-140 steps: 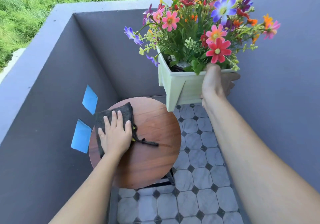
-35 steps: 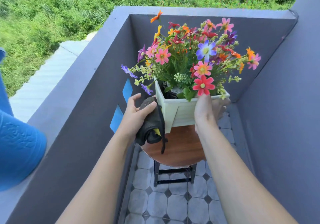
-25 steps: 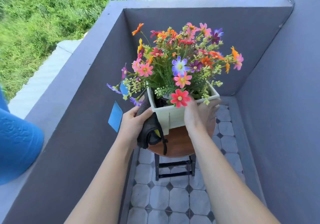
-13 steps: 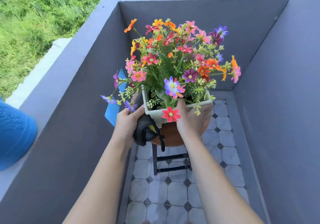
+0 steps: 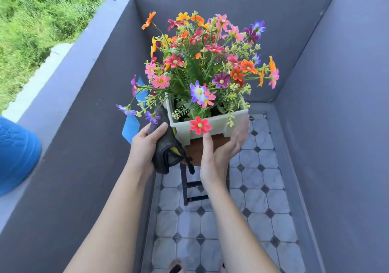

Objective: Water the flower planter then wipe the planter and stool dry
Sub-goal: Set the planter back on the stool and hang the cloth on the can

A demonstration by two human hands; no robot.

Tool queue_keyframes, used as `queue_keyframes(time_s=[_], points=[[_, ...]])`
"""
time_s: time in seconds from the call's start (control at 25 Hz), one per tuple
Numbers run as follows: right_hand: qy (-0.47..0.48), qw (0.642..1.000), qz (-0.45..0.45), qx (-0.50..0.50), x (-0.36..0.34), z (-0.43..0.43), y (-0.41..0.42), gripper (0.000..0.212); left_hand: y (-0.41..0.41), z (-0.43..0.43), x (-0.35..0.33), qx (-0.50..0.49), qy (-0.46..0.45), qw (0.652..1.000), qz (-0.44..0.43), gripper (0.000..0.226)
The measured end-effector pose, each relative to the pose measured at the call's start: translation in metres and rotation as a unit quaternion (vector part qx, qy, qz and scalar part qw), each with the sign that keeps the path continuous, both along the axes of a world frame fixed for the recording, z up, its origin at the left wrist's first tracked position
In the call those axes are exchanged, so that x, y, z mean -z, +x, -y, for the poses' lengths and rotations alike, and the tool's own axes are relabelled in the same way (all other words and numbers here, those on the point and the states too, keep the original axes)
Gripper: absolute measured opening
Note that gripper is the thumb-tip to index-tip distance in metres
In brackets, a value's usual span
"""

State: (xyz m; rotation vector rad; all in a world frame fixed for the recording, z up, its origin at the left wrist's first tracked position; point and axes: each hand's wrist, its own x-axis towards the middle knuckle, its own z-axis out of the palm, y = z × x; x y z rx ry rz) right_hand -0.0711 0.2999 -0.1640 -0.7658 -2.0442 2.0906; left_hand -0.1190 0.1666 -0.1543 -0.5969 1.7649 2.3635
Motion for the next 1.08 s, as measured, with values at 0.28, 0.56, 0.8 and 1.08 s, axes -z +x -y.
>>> queue_keyframes(time_s=[0.28, 0.56, 0.8, 1.08], points=[[-0.075, 0.95, 0.195, -0.232, -0.026, 0.048, 0.061, 0.031, 0.082, 0.04, -0.04, 0.013, -0.062, 0.996, 0.068, 0.009], [-0.119, 0.947, 0.01, -0.299, -0.11, 0.083, 0.064, 0.011, 0.128, 0.07, -0.127, 0.003, -0.186, 0.982, -0.006, 0.012], [-0.251, 0.899, -0.071, -0.351, -0.187, 0.087, 0.041, 0.009, 0.123, 0.079, -0.197, -0.076, -0.294, 0.943, -0.132, 0.027], [-0.271, 0.837, -0.087, -0.467, -0.247, 0.104, 0.018, 0.029, 0.11, 0.107, -0.235, -0.072, -0.175, 0.959, -0.211, 0.011]])
